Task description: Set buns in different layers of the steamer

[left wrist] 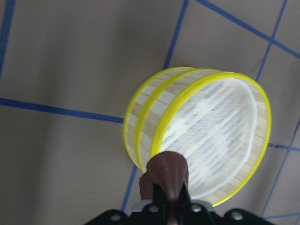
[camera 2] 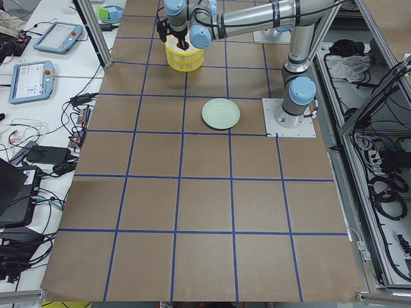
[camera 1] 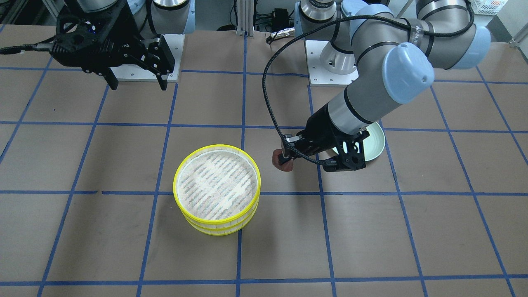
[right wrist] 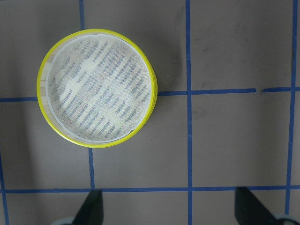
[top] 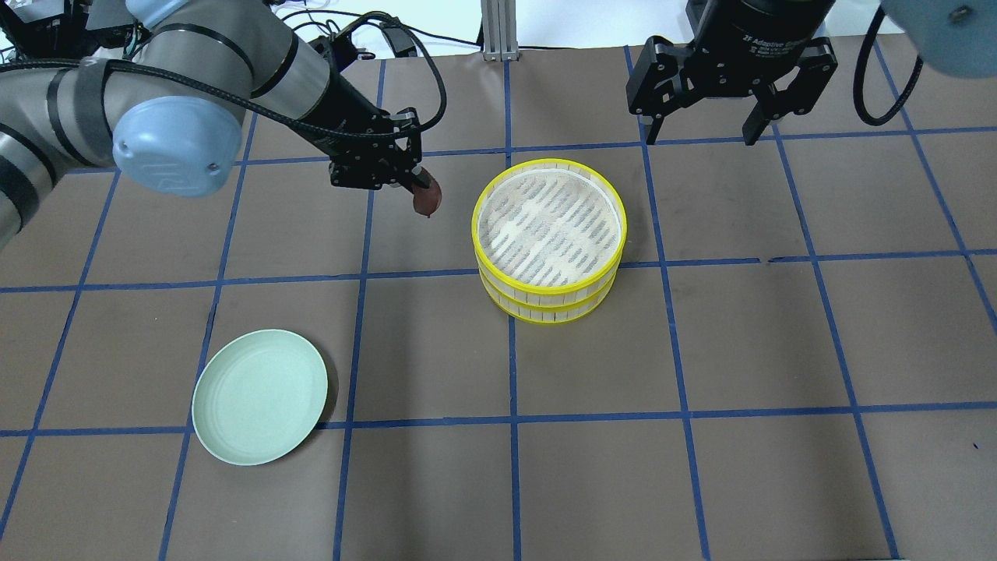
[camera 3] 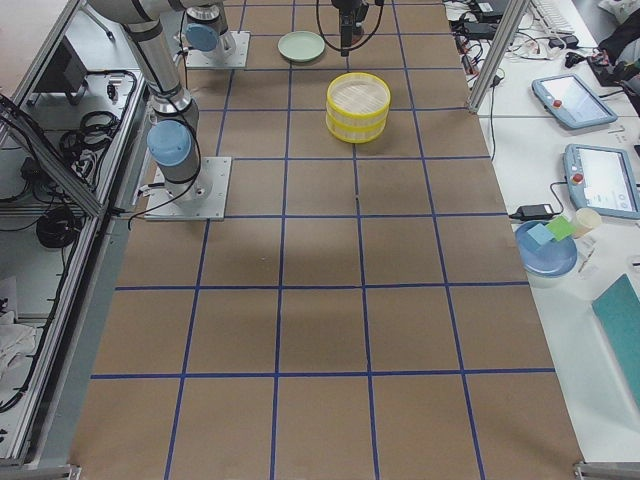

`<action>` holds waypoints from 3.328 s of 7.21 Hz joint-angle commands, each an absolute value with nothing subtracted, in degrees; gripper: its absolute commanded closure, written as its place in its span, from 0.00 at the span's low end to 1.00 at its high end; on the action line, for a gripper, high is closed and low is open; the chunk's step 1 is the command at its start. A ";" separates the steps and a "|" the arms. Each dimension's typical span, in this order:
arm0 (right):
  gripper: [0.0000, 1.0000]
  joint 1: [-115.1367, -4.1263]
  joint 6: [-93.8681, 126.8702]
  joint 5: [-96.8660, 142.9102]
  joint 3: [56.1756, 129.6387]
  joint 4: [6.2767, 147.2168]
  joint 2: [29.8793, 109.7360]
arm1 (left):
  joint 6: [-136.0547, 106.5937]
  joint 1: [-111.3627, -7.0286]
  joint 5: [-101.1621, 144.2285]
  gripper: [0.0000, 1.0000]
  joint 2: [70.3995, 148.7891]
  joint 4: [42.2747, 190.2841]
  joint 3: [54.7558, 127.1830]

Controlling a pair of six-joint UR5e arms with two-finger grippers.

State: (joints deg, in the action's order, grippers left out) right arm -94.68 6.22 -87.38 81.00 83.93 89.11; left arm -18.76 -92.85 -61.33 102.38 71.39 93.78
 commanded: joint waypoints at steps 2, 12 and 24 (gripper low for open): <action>0.00 -94.57 5.63 -87.63 83.41 84.11 90.62 | -22.30 -99.91 -52.58 1.00 107.12 62.36 94.13; 0.00 -94.75 4.04 -91.58 83.50 84.46 90.70 | -15.02 -99.23 -78.58 0.00 101.01 67.05 94.31; 0.00 -94.83 4.04 -91.58 83.50 84.46 90.70 | -0.09 -86.65 -89.03 0.00 88.42 88.77 87.80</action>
